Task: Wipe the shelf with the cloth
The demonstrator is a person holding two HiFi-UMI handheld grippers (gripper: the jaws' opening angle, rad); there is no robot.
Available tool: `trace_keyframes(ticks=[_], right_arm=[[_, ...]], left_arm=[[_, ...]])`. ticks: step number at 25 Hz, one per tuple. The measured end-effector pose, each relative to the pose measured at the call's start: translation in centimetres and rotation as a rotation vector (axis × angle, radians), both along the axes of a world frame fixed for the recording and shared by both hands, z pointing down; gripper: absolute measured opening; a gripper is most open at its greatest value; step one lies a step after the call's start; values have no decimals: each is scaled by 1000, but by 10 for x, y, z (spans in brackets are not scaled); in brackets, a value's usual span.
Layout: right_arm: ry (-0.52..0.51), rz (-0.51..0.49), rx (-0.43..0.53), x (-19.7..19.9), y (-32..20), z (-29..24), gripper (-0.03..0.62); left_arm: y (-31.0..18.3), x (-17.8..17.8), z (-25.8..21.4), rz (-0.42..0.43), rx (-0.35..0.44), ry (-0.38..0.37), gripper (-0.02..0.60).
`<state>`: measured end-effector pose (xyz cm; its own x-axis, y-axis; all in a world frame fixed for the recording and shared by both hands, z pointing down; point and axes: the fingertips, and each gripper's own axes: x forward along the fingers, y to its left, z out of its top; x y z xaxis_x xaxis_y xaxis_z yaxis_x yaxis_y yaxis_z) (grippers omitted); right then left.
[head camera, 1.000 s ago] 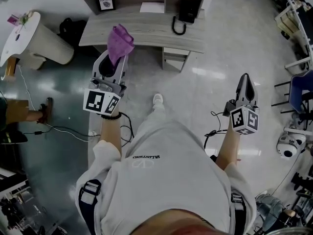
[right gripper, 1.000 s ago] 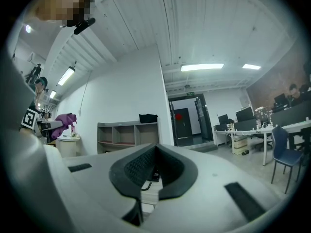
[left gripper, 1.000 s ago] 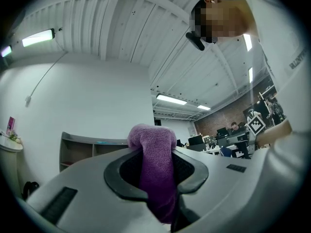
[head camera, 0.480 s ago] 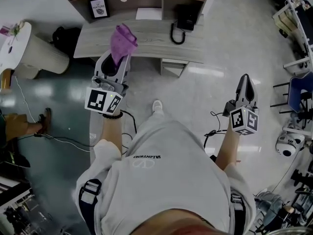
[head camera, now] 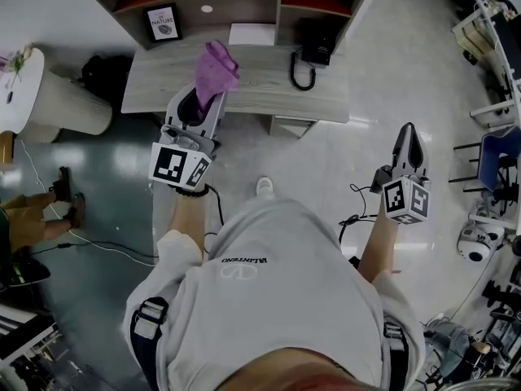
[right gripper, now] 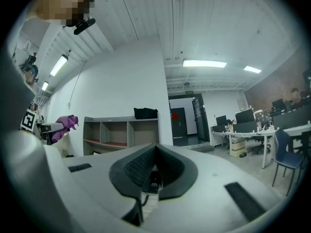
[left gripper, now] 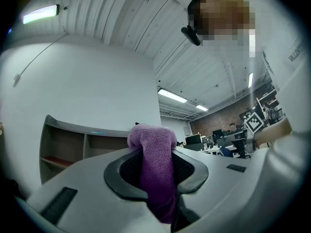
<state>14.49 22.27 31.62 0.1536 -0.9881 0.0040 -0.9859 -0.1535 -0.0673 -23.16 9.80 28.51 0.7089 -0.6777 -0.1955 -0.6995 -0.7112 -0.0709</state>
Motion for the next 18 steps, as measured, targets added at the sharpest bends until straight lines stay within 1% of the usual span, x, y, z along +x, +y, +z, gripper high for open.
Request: trace_keyframes(ticks=[4, 9, 13, 18], right_arm=[[-1, 15, 0, -12, -18, 0, 0], [17, 13, -24, -23, -34, 1, 0], [22, 20, -26, -23, -44, -2, 1], [31, 10, -32, -22, -58, -1, 2]], left_arm=[[-18, -9, 4, 20, -4, -1, 103], [-37, -16, 12, 30, -29, 15, 103], [-46, -12, 18, 48, -47, 21, 103], [-55, 2, 22, 79, -58, 26, 103]])
